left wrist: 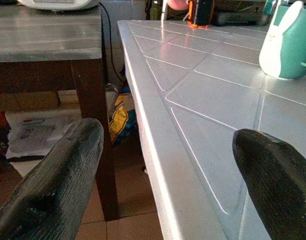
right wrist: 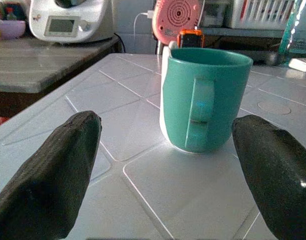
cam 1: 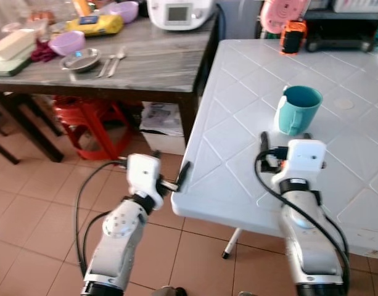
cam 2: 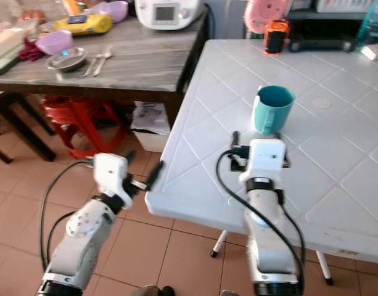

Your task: Setting the table

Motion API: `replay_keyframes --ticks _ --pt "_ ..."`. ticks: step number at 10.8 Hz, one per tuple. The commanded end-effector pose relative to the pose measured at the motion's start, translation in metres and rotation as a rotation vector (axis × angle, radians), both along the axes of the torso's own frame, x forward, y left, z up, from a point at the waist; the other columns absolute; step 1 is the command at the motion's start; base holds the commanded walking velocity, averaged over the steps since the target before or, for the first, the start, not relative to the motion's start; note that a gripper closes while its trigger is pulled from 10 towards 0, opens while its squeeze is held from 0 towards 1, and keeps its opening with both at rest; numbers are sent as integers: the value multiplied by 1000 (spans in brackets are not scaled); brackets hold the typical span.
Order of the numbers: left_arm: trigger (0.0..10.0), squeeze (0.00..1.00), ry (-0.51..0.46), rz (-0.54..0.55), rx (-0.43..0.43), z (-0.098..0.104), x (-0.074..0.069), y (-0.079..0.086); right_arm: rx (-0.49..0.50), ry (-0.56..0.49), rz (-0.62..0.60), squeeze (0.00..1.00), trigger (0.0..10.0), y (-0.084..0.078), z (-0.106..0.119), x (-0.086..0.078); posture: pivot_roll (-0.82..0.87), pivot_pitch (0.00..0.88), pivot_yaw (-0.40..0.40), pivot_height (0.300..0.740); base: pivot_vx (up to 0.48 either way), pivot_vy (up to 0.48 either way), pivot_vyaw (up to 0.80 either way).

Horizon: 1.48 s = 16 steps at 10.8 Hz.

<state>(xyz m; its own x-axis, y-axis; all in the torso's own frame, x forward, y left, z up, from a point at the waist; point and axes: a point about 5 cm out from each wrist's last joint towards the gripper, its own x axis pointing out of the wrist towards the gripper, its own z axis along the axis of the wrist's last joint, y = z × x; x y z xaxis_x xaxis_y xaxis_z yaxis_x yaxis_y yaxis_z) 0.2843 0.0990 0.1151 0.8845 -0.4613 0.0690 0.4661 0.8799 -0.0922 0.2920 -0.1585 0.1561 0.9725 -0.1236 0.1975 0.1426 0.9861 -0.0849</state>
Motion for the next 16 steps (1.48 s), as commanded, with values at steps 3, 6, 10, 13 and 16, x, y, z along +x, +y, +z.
replay_keyframes --ticks 3,6,10,13,16 --pt "10000 0 14 -11 11 -2 -3 5 5 9 7 0 10000 3 -2 -2 -9 139 116 740 0 0 -590" --pt "10000 0 15 -22 10 -2 -5 5 6 14 1 0 10000 2 -3 -2 -6 146 117 740 0 0 -710" --pt "10000 0 21 -47 -18 -1 -10 5 -14 2 -18 0 10000 -4 1 -1 -11 169 113 740 0 0 -384" --pt "10000 0 39 -148 14 -7 -26 9 -54 -33 -127 0 10000 -24 12 7 -6 193 111 740 0 0 0" --pt "10000 0 53 -162 14 -7 -27 8 -48 -28 -109 0 10000 -21 11 8 -4 189 108 740 0 0 0"
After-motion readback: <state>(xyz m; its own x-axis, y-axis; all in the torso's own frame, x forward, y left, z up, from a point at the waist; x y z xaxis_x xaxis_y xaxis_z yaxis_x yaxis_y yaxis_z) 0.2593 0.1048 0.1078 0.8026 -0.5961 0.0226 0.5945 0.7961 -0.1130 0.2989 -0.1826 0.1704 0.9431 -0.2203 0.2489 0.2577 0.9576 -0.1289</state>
